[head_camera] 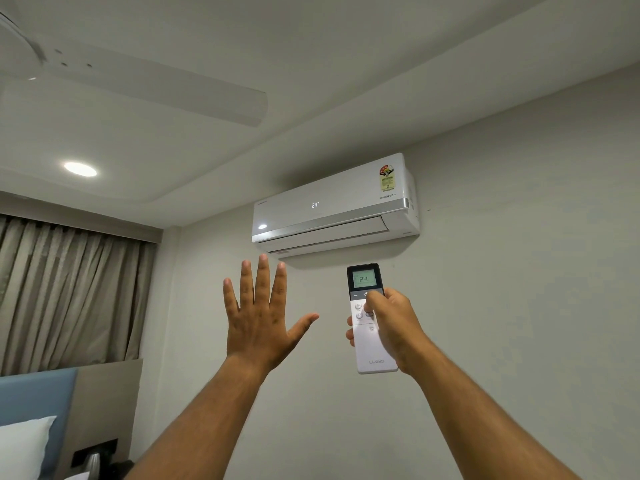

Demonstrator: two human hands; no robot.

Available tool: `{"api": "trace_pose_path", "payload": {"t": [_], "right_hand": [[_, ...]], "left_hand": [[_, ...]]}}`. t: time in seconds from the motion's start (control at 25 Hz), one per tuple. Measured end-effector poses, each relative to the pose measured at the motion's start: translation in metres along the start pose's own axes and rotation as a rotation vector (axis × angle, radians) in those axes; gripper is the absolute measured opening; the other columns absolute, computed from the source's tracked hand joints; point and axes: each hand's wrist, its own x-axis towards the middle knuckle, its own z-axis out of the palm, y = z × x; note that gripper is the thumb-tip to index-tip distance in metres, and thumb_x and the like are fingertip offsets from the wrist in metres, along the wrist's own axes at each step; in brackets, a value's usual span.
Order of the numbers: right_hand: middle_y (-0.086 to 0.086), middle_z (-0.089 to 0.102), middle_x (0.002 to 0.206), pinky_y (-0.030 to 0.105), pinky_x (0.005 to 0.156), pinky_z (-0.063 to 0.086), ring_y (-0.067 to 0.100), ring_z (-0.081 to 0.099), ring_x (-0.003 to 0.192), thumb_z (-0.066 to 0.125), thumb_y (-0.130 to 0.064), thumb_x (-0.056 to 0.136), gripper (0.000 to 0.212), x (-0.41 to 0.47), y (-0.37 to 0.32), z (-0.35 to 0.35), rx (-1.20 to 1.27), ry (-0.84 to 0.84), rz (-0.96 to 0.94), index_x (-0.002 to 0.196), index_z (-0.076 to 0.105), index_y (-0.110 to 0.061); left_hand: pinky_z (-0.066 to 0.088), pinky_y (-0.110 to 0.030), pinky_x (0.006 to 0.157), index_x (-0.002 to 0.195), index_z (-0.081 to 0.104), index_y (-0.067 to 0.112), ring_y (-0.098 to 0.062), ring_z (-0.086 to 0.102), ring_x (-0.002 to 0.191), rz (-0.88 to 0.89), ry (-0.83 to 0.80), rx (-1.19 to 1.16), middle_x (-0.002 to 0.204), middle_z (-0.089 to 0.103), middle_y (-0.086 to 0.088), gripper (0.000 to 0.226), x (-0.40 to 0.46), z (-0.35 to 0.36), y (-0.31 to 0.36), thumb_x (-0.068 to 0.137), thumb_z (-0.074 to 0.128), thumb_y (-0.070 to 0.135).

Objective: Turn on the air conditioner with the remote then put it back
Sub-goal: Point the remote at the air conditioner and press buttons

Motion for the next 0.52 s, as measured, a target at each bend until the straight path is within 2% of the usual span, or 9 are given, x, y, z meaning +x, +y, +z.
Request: {"api": "trace_pose_path", "payload": {"t": [0.16, 0.52], "right_hand": [[0.019, 0.071, 0.076, 0.036, 0.049, 0.059, 0.029, 0.07, 0.051, 0.052, -0.013, 0.089, 0.011, -0.0013, 0.0013, -0.0013, -0.003, -0.007, -0.005, 0.098, 0.057, -0.011], [0.019, 0.07, 0.071, 0.035, 0.046, 0.058, 0.029, 0.069, 0.049, 0.05, -0.009, 0.087, 0.011, -0.0024, 0.0025, 0.0003, 0.013, -0.018, 0.002, 0.096, 0.056, -0.008]], "left_hand": [[0.004, -0.068, 0.111, 0.151, 0.012, 0.017, -0.039, 0.003, 0.146, -0.021, -0.001, -0.001, 0.16, 0.007, -0.015, 0.098, -0.0003, 0.0006, -0.0001, 0.077, 0.017, 0.082], [0.006, -0.07, 0.111, 0.151, 0.012, 0.017, -0.04, 0.003, 0.146, -0.024, 0.006, -0.011, 0.16, 0.008, -0.016, 0.099, -0.0011, 0.0, -0.0032, 0.077, 0.017, 0.082]]}}
